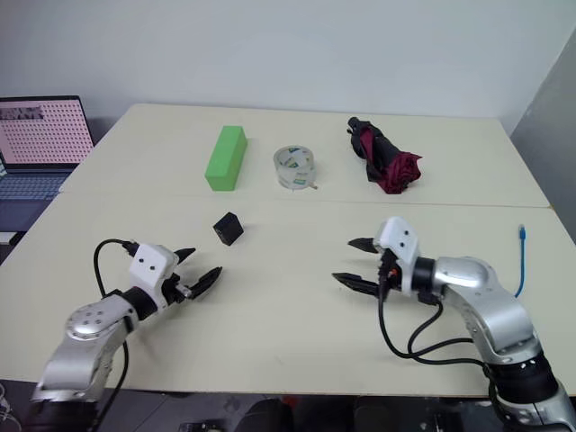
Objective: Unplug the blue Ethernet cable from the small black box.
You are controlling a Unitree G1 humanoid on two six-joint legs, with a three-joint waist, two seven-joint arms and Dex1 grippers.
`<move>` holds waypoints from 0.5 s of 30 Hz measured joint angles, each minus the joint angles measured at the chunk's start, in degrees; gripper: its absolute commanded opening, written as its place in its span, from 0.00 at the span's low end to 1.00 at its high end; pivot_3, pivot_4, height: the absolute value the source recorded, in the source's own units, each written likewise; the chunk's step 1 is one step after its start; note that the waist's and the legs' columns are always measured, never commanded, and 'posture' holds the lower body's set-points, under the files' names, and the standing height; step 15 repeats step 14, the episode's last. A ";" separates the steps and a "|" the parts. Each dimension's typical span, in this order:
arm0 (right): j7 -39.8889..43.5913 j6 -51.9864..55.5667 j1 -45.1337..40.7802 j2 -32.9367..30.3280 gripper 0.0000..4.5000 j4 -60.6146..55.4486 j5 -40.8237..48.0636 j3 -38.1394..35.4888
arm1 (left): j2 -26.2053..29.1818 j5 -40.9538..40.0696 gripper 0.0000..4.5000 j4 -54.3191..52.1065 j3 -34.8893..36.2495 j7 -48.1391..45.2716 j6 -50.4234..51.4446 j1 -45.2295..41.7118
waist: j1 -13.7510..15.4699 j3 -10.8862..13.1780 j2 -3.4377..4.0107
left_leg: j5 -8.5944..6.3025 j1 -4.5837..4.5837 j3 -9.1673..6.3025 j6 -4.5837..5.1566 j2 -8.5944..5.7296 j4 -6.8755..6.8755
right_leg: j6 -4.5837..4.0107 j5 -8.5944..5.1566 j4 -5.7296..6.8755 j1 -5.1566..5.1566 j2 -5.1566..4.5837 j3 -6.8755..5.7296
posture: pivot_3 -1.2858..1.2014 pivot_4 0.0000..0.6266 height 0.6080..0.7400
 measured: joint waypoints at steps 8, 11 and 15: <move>1.26 -3.90 3.91 -5.67 0.84 2.78 0.02 -8.57 | 6.30 -9.05 0.86 -10.79 3.77 -8.17 8.68 1.22 | -0.25 0.01 0.02 | -0.01 0.03 0.01 0.02 0.04 -0.04 | 0.00 0.00 0.02 -0.01 0.07 0.01 | 0.52 0.24 1.00; 1.74 -4.53 4.04 -6.96 0.84 4.01 0.03 -9.99 | 8.96 -9.68 0.86 -11.55 4.38 -9.66 10.43 0.34 | -0.21 0.02 0.03 | -0.01 0.03 0.01 0.02 0.03 -0.04 | 0.00 0.00 0.01 0.00 0.07 0.02 | 0.52 0.24 1.00; 2.28 -5.17 4.48 -7.34 0.84 4.82 0.05 -10.25 | 9.91 -10.62 0.86 -11.66 4.90 -10.69 11.54 -1.18 | -0.20 0.02 0.03 | -0.01 0.02 0.02 0.02 0.02 -0.03 | 0.00 0.00 0.00 0.00 0.07 0.03 | 0.52 0.24 1.00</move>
